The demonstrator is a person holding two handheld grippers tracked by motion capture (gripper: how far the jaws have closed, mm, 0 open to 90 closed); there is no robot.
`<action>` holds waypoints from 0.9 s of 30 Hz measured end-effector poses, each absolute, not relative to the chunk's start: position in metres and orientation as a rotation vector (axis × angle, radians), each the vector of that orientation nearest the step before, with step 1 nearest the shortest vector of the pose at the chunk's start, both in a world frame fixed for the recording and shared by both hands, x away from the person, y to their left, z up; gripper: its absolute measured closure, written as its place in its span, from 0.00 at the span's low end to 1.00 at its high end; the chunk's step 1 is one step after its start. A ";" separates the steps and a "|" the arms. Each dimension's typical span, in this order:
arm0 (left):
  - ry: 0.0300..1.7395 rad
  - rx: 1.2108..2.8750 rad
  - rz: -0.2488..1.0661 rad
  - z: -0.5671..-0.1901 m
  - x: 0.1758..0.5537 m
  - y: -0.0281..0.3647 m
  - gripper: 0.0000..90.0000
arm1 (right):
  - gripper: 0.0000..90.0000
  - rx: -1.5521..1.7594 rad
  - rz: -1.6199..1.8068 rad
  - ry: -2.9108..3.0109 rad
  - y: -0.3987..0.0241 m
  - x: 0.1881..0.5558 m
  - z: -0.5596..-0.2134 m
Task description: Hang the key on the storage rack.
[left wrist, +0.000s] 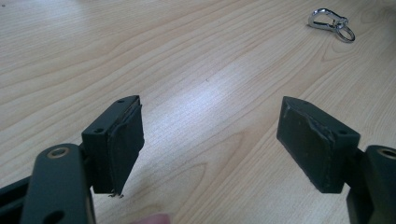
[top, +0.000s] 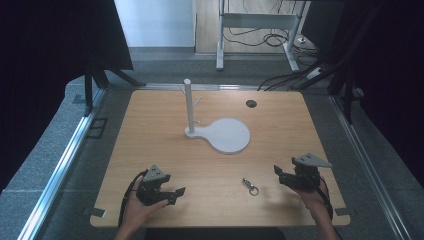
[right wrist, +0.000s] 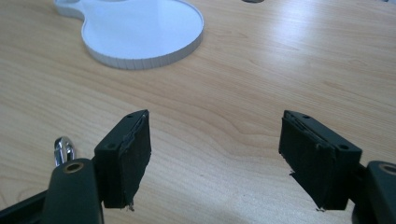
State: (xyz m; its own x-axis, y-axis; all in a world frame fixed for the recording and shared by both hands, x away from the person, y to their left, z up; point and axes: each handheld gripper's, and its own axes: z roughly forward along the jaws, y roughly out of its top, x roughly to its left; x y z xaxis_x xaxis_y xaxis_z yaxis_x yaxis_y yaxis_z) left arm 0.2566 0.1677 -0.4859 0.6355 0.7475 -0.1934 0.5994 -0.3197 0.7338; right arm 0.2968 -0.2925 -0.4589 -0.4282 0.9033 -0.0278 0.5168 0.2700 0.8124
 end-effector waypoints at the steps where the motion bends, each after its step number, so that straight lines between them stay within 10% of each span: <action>1: 1.051 2.034 0.229 -0.486 0.257 0.168 0.26 | 0.29 1.273 1.026 2.054 -0.292 0.297 -0.459; 27: 1.045 2.063 0.230 -0.485 0.255 0.166 0.27 | 0.40 1.206 0.890 2.224 -0.272 0.300 -0.477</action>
